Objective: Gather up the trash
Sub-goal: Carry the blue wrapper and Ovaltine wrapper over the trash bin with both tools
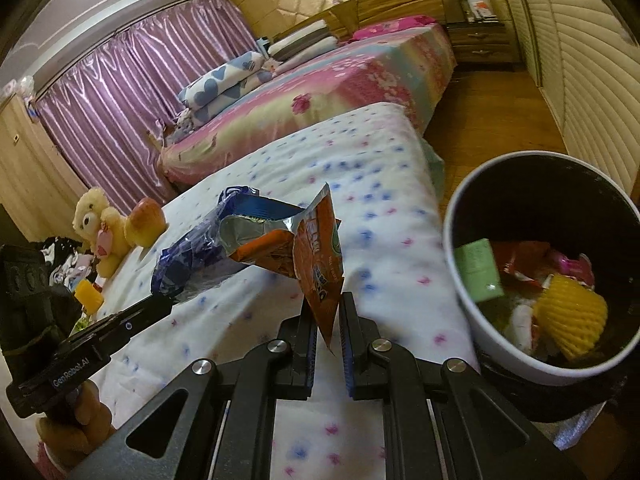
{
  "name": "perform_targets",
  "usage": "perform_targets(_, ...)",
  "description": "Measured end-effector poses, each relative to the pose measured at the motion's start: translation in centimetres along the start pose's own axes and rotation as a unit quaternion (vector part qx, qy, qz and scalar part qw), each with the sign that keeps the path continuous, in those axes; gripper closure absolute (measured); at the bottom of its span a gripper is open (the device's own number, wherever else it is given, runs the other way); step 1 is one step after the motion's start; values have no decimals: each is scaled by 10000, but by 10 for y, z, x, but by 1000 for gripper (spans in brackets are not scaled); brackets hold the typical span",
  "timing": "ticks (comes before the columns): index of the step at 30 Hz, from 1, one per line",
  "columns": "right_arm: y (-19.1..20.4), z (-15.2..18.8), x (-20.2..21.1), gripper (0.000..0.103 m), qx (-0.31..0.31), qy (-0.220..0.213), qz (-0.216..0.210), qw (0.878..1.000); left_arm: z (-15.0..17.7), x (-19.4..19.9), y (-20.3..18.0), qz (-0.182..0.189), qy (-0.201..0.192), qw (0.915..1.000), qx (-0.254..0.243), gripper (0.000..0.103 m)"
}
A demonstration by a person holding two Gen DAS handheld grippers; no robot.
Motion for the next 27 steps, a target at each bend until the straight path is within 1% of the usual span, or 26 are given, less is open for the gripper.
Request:
perform_targets(20, -51, -7, 33, 93, -398, -265, 214, 9986, -6, -21, -47, 288, 85, 9993, -206, 103)
perform_targets(27, -62, -9, 42, 93, -475, -323, 273, 9980, -9, -29, -62, 393, 110, 9987, -295, 103)
Point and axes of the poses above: each gripper's, at about its wrist camera, not at the fingertips, and x roughly against the way its jaws point, y to its left, z to its underside, the point moved 8 cm from there along -x, roughly the way its jaws point, and after that the axes turned 14 degrees about -x, right-handed, at the moved point
